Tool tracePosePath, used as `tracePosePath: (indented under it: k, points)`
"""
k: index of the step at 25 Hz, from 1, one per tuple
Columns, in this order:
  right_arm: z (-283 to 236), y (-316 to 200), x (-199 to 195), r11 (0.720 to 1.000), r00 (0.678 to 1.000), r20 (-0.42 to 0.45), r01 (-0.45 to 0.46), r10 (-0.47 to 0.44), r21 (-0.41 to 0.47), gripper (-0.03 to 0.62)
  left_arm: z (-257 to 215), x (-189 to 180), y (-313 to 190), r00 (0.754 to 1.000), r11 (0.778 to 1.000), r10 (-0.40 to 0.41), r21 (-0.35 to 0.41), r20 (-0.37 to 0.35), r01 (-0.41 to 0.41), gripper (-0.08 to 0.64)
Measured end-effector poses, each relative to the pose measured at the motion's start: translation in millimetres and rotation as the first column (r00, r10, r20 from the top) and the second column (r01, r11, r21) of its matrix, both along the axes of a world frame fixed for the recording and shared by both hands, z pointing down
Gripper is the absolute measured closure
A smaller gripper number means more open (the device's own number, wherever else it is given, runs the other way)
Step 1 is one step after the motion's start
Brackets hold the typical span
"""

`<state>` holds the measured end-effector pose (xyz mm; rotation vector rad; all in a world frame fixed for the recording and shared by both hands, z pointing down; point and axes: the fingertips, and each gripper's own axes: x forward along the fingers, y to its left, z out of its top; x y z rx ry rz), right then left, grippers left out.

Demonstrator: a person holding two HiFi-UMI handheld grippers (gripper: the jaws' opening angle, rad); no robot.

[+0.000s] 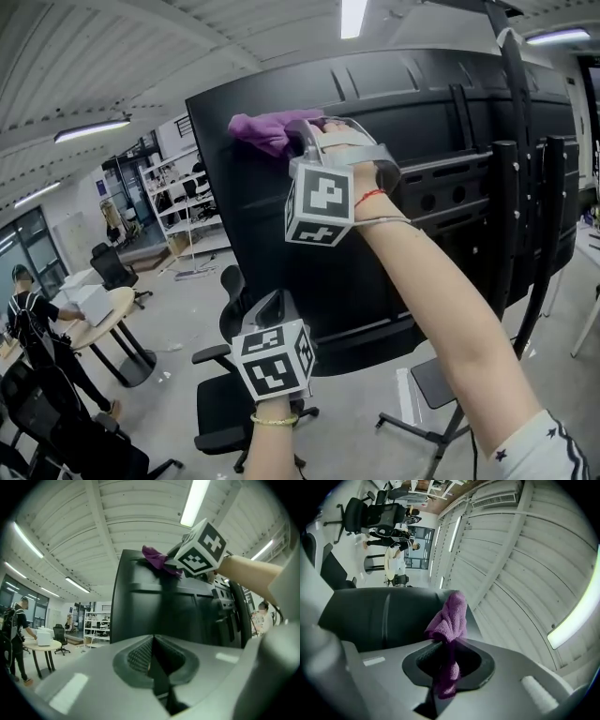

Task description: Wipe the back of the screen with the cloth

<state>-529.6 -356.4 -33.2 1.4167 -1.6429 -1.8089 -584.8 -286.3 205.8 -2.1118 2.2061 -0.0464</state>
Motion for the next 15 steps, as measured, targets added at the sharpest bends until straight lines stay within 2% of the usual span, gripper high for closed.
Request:
tracePosePath:
  k: [4,10,15]
  points:
    - [48.6,3.1,-10.1,1.0,0.998,-0.056,-0.021,0.021,-0.01,0.545,16.2,-1.6,0.4,1.0,1.0,0.012,0.0,-0.008,-0.012,0.552]
    - [133.3,17.3,-12.8,0.995,0.996,-0.07,0.054,-0.06,-0.084,0.545,50.8,-0.9,4.3,1.0,1.0,0.013,-0.002,-0.008,-0.013,0.552]
    - [226.8,18.0,-8.2,0.972,0.994,-0.074,0.063,-0.081,-0.225,0.545,83.9,-8.8,14.5,0.999,1.0,0.018,-0.001,-0.039,-0.018,0.552]
